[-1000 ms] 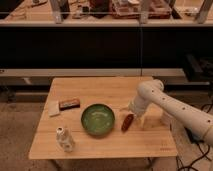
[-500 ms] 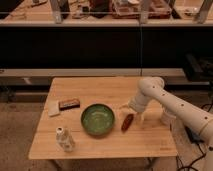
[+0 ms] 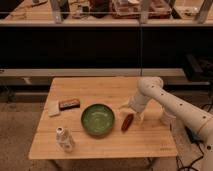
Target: Place the pepper in the ceramic cup
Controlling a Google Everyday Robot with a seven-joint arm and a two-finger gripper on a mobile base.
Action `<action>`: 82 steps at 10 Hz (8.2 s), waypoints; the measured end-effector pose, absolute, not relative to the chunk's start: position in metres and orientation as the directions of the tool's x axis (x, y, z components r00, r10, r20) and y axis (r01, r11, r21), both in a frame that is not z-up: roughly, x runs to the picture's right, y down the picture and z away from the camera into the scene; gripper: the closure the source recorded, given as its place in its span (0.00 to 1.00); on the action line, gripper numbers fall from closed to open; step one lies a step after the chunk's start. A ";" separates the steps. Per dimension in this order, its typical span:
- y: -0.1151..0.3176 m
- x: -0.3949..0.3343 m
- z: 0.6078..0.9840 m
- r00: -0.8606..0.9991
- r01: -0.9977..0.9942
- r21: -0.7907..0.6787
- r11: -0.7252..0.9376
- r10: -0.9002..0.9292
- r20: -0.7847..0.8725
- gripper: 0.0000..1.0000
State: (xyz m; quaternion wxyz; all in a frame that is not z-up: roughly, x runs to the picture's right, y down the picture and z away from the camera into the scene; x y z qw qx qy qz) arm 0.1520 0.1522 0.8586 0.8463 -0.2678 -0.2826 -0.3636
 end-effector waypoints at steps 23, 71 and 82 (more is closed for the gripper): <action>0.167 0.154 0.862 0.593 0.775 -0.276 0.568 -0.505 0.627 0.58; 0.068 0.434 0.674 0.618 0.781 -0.079 0.620 -0.746 0.249 0.58; 0.065 0.440 0.695 0.535 0.811 0.090 0.578 -0.794 0.289 0.58</action>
